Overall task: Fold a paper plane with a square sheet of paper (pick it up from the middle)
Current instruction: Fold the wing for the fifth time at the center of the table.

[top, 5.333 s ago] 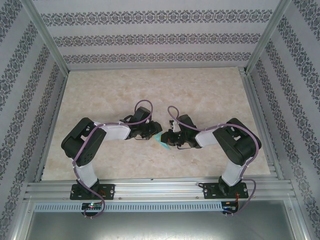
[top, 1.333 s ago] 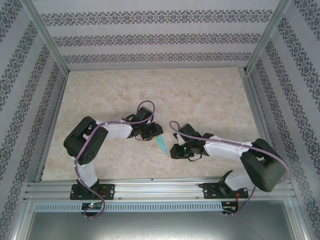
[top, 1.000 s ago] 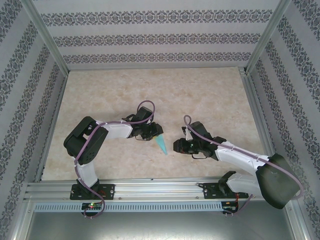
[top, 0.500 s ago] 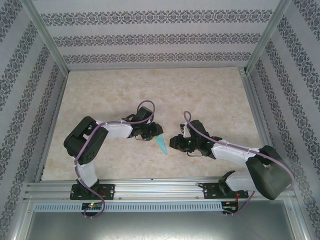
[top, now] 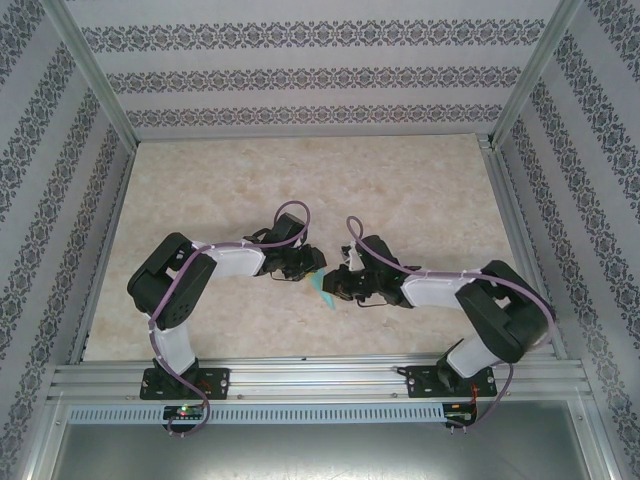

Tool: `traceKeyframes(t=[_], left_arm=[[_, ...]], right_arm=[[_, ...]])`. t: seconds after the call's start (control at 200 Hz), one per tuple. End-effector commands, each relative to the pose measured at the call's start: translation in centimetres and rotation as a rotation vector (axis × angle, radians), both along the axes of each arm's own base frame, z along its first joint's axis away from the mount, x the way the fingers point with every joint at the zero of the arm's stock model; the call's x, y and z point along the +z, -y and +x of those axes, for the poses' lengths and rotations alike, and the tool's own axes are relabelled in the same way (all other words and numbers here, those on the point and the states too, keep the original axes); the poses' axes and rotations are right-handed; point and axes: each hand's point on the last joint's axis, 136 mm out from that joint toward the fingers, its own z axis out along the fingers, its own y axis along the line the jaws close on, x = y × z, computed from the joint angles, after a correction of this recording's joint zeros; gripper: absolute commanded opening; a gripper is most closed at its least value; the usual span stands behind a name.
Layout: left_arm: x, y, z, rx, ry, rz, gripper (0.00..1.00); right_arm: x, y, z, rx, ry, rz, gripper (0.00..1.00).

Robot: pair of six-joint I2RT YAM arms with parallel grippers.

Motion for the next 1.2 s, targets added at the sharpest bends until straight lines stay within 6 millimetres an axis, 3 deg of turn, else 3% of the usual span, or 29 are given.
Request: traceKeyframes(t=[0.0, 0.15, 0.325, 0.834, 1.194], left_arm=[[-2.8, -1.8, -1.3, 0.012, -0.074, 0.098, 0.35], [-2.7, -1.7, -1.3, 0.012, -0.073, 0.097, 0.34], [-2.7, -1.7, -1.3, 0.011, -0.073, 0.098, 0.34], [-2.9, -1.8, -1.3, 0.020, -0.081, 0.103, 0.34], [-3.1, -2.1, -1.5, 0.028, -0.087, 0.106, 0.34]], right_arm=[[0.8, -1.5, 1.0, -0.004, -0.002, 0.068, 0.13], [0.0, -2.1, 1.3, 0.006, -0.035, 0.078, 0.11], [-1.1, -1.4, 1.0, 0.000, -0.063, 0.060, 0.11], [-6.1, 1.0, -3.8, 0.059, -0.175, -0.048, 0.11], [-6.2, 2.6, -5.8, 0.092, -0.140, -0.187, 0.10]])
